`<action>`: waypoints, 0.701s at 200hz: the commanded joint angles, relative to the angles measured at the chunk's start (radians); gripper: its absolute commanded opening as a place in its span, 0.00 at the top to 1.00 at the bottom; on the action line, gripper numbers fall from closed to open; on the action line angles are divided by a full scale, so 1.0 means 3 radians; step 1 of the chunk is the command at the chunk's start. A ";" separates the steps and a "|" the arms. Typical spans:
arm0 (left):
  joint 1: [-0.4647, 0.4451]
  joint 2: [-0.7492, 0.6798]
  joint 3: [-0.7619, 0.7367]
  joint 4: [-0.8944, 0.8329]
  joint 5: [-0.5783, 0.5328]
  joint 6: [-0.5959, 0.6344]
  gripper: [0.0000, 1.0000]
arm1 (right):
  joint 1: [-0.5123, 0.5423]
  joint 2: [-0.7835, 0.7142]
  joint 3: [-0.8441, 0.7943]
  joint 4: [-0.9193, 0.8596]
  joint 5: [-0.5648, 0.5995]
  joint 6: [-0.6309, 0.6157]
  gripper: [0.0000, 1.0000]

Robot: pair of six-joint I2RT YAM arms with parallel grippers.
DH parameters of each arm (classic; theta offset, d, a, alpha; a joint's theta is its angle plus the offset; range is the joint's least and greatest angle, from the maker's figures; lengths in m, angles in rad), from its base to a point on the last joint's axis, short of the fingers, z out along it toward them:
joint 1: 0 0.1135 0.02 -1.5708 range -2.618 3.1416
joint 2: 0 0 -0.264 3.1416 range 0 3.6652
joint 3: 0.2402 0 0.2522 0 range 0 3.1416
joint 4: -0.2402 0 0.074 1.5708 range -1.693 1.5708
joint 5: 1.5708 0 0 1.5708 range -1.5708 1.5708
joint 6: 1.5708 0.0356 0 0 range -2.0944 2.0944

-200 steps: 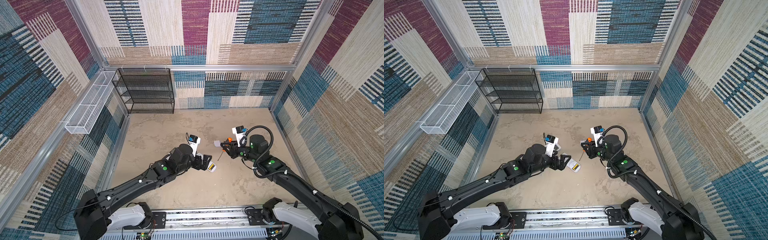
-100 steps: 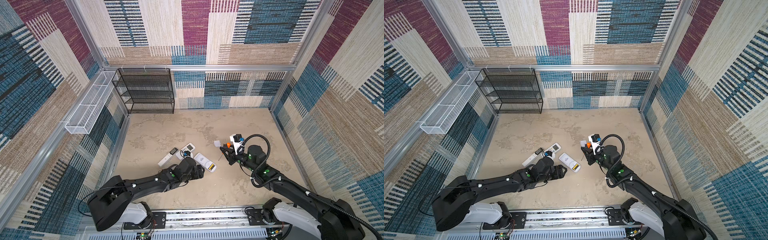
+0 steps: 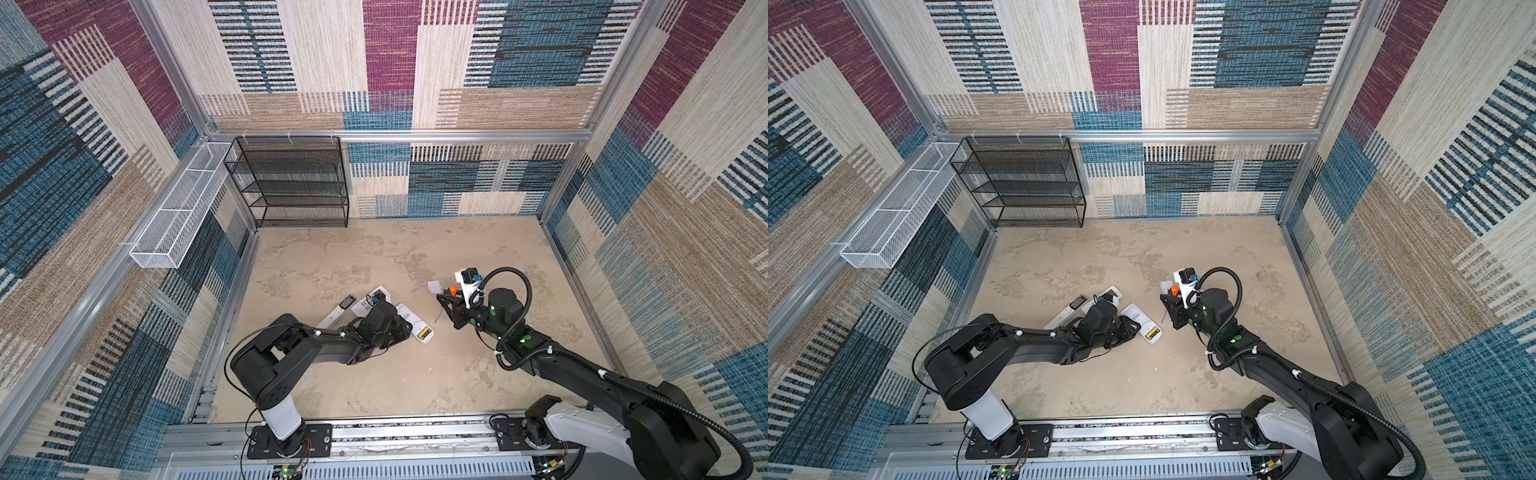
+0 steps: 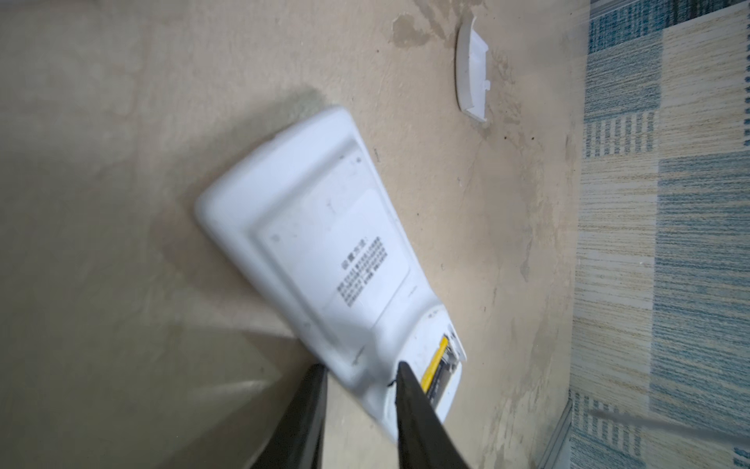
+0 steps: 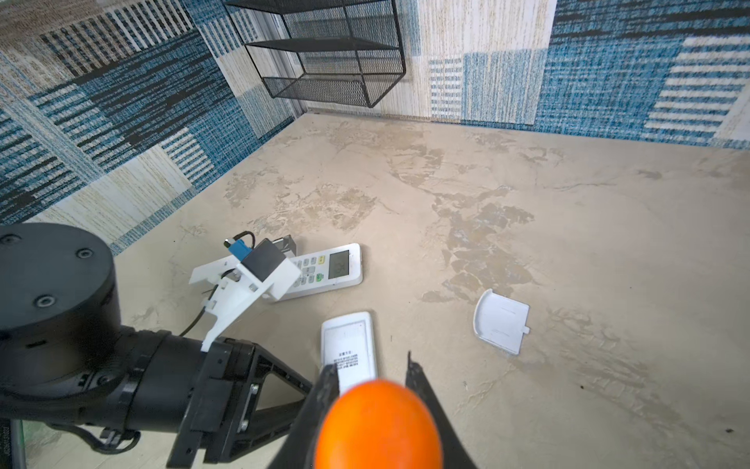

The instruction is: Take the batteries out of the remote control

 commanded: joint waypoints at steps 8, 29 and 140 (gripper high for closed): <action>0.0009 0.0091 0.0109 0.0321 0.0199 -0.0052 0.69 | 0.0009 0.0085 0.0074 0.0079 0.0094 0.0139 1.00; 0.0013 0.0093 0.0102 0.0291 0.0194 -0.0037 0.69 | 0.0020 0.0162 0.0109 0.0063 0.0131 0.0187 1.00; 0.0053 0.0219 0.0201 0.0158 0.0305 0.0007 0.65 | 0.0108 0.0468 0.0059 0.0199 0.0207 -0.0219 1.00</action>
